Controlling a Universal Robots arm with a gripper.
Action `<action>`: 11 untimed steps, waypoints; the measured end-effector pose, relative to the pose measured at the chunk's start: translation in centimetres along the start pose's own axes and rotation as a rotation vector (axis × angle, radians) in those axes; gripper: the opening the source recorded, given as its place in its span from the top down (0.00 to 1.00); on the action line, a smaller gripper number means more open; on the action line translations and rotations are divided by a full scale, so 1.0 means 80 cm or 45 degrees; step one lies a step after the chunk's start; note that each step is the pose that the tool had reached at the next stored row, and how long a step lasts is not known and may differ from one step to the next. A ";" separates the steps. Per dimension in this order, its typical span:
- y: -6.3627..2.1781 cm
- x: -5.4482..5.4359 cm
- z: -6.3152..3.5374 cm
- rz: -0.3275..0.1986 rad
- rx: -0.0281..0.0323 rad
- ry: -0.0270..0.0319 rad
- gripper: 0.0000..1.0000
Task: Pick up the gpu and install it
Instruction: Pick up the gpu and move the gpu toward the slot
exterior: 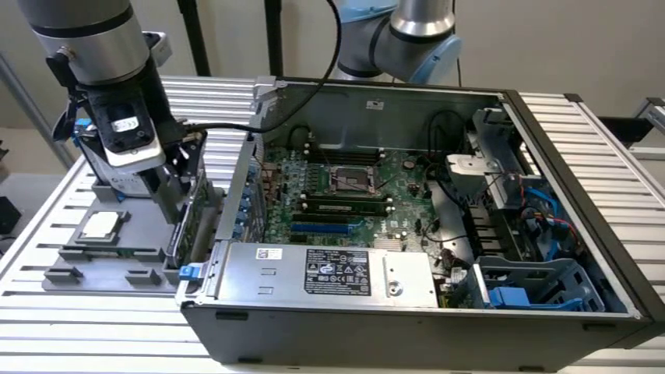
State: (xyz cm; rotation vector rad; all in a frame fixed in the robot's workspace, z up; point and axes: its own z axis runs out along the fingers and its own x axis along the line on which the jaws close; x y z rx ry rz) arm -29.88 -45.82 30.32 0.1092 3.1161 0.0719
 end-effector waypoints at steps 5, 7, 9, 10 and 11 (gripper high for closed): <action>0.000 -0.001 0.011 0.000 0.0000 0.0000 0.00; 0.000 -0.002 0.016 0.000 0.0001 0.0001 0.00; 0.001 -0.003 0.021 0.000 0.0000 0.0001 0.00; 0.001 -0.003 0.023 0.000 0.0000 0.0000 0.00; 0.001 -0.004 0.025 0.000 -0.0001 0.0000 0.00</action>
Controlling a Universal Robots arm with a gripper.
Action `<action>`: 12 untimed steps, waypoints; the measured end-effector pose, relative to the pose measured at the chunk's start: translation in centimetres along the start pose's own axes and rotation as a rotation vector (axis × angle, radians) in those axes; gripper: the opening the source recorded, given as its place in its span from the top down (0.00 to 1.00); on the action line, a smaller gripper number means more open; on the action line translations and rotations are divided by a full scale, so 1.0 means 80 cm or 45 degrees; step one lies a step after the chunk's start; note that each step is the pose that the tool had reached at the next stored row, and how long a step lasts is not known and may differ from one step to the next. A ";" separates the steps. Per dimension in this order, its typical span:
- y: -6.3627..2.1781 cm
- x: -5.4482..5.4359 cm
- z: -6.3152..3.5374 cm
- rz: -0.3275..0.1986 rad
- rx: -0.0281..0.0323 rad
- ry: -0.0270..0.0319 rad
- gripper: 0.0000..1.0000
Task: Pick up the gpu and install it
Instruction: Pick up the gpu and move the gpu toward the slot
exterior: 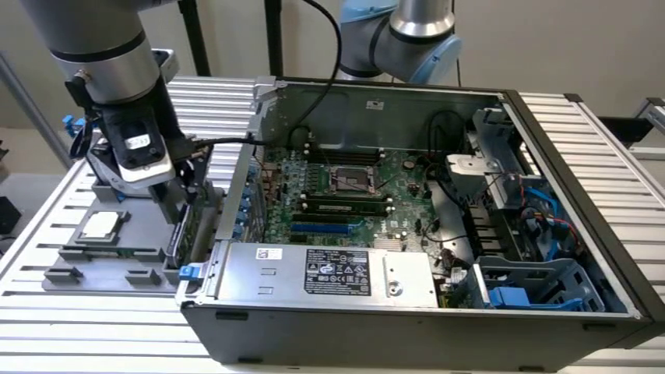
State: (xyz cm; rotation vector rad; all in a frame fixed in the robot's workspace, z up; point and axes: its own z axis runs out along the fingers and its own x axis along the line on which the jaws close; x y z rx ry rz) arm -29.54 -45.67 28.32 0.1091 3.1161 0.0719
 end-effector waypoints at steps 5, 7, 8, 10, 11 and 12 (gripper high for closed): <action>0.001 -0.002 0.011 0.000 0.0001 0.0000 0.00; 0.001 -0.003 0.016 0.000 0.0000 0.0000 0.00; 0.001 -0.003 0.018 0.000 0.0001 0.0001 0.00; 0.001 -0.003 0.023 0.000 0.0001 0.0000 0.00; 0.001 -0.003 0.025 0.000 0.0001 0.0000 0.00; 0.000 -0.003 0.028 0.000 0.0000 0.0000 0.00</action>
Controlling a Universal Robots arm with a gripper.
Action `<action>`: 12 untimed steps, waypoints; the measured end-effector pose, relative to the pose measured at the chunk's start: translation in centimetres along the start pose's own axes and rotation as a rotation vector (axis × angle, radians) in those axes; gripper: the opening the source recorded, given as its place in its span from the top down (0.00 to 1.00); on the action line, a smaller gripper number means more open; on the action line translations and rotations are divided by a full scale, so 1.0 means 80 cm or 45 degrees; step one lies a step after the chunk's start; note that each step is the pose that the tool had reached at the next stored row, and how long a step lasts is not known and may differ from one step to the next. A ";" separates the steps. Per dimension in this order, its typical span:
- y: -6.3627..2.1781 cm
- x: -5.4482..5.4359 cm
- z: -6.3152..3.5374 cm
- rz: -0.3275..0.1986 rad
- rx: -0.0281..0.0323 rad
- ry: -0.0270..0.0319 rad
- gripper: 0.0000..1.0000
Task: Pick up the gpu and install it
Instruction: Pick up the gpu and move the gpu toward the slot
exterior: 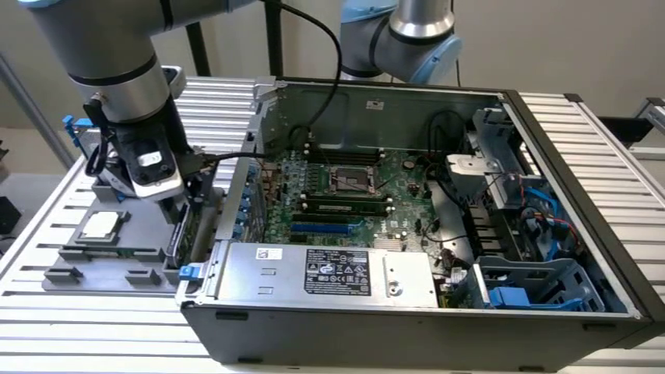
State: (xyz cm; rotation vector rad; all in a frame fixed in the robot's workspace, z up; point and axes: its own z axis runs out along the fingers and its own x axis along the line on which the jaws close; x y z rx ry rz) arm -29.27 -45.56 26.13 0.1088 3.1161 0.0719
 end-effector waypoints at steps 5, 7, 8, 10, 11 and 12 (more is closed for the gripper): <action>0.000 0.000 0.011 0.000 0.0001 0.0001 0.00; 0.000 0.001 0.016 0.000 0.0001 0.0001 0.00; 0.000 0.001 0.018 0.000 0.0001 0.0000 0.00; 0.001 0.003 0.020 0.000 0.0001 0.0001 0.00; 0.001 0.004 0.021 0.000 0.0002 0.0001 0.00; 0.002 0.004 0.021 0.000 0.0002 0.0002 0.00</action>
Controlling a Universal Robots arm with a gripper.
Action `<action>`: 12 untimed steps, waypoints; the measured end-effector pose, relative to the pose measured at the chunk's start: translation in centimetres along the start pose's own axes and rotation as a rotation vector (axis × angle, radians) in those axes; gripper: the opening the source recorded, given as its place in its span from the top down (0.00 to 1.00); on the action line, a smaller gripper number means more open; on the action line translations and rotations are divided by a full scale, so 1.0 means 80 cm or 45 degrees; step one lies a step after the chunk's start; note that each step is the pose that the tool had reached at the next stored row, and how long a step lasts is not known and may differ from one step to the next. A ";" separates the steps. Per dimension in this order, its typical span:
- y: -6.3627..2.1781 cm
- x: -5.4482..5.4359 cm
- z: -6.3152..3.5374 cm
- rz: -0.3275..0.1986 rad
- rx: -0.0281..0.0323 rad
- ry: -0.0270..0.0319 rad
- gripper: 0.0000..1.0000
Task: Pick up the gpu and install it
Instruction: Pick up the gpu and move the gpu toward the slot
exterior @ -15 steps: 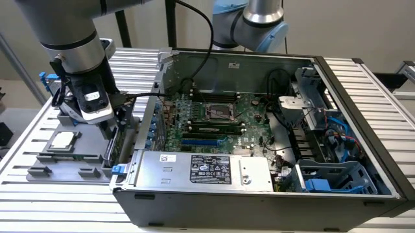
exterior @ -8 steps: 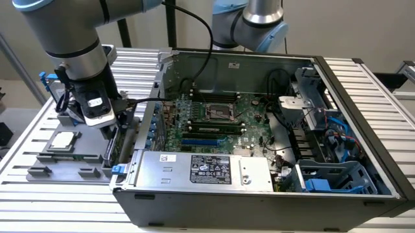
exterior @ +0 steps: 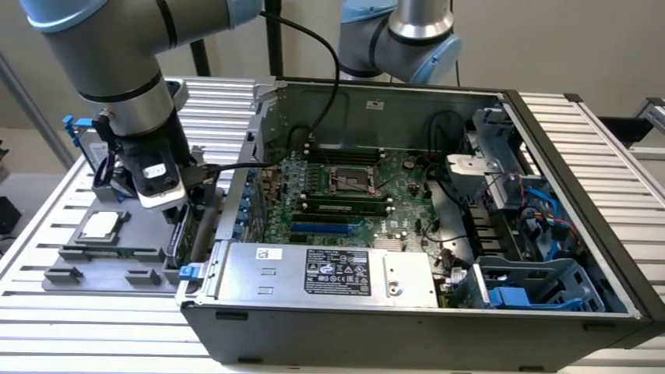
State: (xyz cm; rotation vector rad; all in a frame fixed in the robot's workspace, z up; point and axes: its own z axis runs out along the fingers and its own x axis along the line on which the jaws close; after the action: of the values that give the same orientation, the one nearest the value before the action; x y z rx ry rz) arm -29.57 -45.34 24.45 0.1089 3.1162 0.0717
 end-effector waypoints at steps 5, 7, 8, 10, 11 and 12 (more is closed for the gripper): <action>0.002 0.001 0.003 0.000 -0.0003 -0.0002 0.00; 0.002 0.001 0.005 0.000 -0.0002 -0.0002 0.00; 0.002 0.001 0.006 0.000 -0.0001 -0.0001 0.00; 0.003 0.001 0.008 0.000 -0.0001 -0.0001 0.00; 0.004 0.001 0.008 0.000 -0.0001 -0.0001 0.00; 0.004 0.001 0.008 0.000 -0.0002 -0.0002 0.00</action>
State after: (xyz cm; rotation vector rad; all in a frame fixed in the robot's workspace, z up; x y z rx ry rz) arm -29.63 -44.95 23.82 0.1089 3.1161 0.0719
